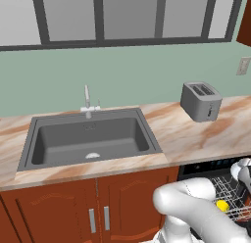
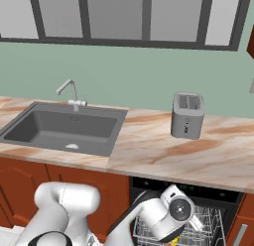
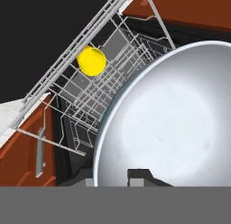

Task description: Pick up the cup and bowl from the counter, place them in the dishwasher, and close the dishwasher door.

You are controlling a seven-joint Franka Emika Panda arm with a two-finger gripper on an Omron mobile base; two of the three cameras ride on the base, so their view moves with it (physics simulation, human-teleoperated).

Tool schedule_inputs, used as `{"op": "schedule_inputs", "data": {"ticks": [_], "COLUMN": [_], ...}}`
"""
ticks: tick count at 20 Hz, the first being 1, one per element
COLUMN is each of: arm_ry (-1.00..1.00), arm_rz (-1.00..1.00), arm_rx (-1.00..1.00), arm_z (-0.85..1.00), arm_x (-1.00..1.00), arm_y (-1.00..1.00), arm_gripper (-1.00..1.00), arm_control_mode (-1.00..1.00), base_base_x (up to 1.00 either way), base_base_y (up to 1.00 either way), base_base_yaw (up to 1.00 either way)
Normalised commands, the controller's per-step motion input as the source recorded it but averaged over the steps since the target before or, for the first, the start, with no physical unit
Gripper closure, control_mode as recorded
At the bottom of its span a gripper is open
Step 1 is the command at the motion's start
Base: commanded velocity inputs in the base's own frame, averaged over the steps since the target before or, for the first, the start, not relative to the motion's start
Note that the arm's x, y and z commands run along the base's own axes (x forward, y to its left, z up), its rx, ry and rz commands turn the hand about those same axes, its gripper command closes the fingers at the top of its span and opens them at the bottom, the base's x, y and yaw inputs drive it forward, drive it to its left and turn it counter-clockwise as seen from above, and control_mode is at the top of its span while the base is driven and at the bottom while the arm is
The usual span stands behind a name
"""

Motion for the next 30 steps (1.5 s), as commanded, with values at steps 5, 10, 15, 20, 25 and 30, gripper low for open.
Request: {"op": "schedule_inputs", "data": {"ticks": [5,10,15,20,25,30], "arm_ry": [0.0,0.0,0.0,0.0,0.02,0.05], "arm_rz": [0.0,0.0,0.0,0.0,0.0,0.0], "arm_rx": [0.01,0.01,0.03,0.02,0.01,0.0], "arm_z": [-0.47,-0.39,-0.41,-0.45,-0.45,-0.39], "arm_x": [0.0,0.0,0.01,0.0,0.06,0.22], "arm_y": [-0.23,-0.19,-0.18,-0.12,-0.12,-0.18], "arm_gripper": [1.0,1.0,1.0,1.0,1.0,1.0], "arm_control_mode": [-1.0,-1.0,-1.0,-1.0,-1.0,-1.0], "base_base_x": [0.0,0.0,0.0,0.0,0.0,0.0], "base_base_y": [0.0,0.0,0.0,0.0,0.0,0.0], "base_base_yaw": [0.0,0.0,0.0,0.0,0.0,0.0]}}
